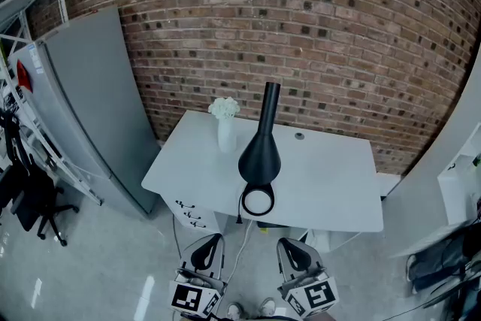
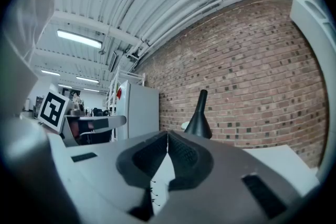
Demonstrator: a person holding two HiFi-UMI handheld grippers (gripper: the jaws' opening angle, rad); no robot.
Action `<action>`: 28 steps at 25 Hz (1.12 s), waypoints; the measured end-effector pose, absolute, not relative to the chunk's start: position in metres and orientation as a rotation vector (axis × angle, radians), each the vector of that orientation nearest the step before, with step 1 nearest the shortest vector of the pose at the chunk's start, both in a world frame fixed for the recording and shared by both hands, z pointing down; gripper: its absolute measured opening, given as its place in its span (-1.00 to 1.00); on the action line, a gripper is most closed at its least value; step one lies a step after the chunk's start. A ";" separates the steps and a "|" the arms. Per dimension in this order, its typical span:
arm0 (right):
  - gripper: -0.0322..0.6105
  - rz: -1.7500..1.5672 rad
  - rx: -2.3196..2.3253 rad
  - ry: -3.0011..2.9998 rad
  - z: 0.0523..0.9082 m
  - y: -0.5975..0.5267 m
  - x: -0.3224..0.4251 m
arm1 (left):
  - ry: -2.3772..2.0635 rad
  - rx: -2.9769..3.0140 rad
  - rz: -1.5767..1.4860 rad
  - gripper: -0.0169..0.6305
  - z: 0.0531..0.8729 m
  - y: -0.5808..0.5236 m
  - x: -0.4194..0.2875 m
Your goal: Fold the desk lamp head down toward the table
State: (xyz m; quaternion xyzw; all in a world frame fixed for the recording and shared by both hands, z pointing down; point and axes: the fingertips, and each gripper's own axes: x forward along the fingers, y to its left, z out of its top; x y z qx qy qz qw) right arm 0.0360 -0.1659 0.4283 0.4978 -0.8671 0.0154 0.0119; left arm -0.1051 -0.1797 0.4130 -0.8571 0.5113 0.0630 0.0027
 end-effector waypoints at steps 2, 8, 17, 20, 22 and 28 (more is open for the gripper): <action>-0.84 0.042 1.549 -2.710 0.426 -0.166 0.035 | 1.597 -2.688 0.192 -0.92 0.413 -0.179 -0.103; -0.84 0.035 1.542 -2.712 0.421 -0.165 0.035 | 1.564 -2.693 0.176 -0.92 0.409 -0.176 -0.096; -0.84 0.017 1.517 -2.724 0.413 -0.166 0.035 | 1.546 -2.689 0.186 -0.92 0.403 -0.176 -0.089; -0.84 0.013 1.514 -2.725 0.411 -0.166 0.035 | 1.538 -2.695 0.186 -0.92 0.401 -0.177 -0.087; -0.84 0.013 1.516 -2.726 0.410 -0.167 0.037 | 1.535 -2.697 0.186 -0.92 0.400 -0.178 -0.086; -0.84 0.023 1.529 -2.724 0.408 -0.171 0.042 | 1.524 -2.706 0.179 -0.92 0.399 -0.181 -0.080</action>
